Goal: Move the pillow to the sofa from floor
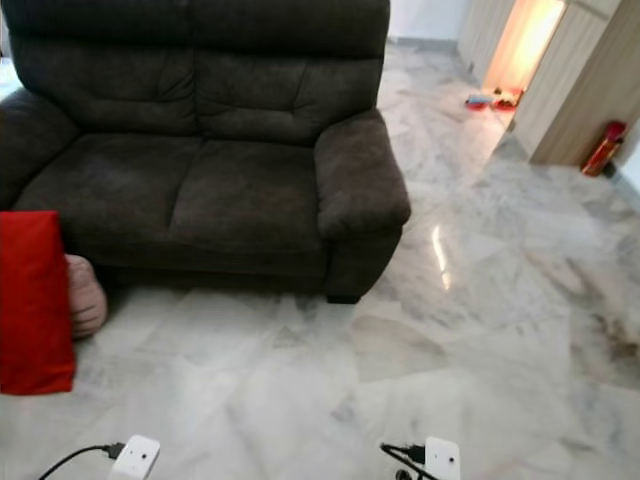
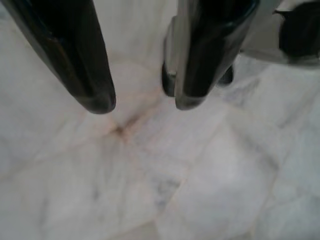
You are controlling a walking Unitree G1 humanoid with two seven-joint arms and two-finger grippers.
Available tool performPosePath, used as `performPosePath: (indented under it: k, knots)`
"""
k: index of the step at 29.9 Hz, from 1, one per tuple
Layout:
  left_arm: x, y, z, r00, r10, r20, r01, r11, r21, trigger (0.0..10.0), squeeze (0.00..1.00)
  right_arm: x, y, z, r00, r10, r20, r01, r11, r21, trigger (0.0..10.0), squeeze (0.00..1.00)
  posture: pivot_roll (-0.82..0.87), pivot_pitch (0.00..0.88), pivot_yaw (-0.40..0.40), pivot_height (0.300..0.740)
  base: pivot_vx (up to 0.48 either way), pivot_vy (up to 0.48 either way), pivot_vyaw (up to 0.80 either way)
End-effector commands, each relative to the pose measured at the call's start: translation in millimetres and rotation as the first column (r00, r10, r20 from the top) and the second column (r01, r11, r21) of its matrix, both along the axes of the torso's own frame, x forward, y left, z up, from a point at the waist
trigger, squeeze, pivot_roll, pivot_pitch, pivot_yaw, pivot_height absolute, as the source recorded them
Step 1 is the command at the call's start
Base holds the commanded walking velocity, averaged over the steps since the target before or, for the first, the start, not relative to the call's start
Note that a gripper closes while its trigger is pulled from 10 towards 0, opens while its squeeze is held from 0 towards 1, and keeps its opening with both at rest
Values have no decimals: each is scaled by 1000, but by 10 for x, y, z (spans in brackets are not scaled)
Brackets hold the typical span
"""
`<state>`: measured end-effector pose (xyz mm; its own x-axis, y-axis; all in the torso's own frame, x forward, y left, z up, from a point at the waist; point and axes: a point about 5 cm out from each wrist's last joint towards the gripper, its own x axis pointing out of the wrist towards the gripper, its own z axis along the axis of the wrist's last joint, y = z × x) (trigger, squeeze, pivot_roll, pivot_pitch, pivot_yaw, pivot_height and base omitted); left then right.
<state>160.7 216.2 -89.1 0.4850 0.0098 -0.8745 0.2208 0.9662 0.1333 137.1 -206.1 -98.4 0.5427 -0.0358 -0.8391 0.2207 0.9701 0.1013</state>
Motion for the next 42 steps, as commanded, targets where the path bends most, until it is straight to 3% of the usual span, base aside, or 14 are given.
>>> performPosePath:
  k: [1, 23, 42]
  knots:
    - [8, 50, 13, 1000, -10, -4, 10, 1000, 18, 10000, 0, 49, 22, 16, 1000, 2, 19, -2, 1000, 3, 10000, 0, 73, 25, -30, 740, 0, 472, 0]
    - [-2, 60, 11, 1000, -22, -9, 23, 999, 23, 10000, 0, 42, 46, 12, 1000, 0, 26, 0, 1000, 15, 10000, 0, 78, 0, -20, 740, 0, 471, 0]
    - [10, 62, 15, 1000, -1, -4, 2, 1000, 22, 10000, 0, 53, 36, 15, 1000, 4, 22, -5, 1000, 17, 10000, 0, 88, 52, -23, 740, 0, 460, 0]
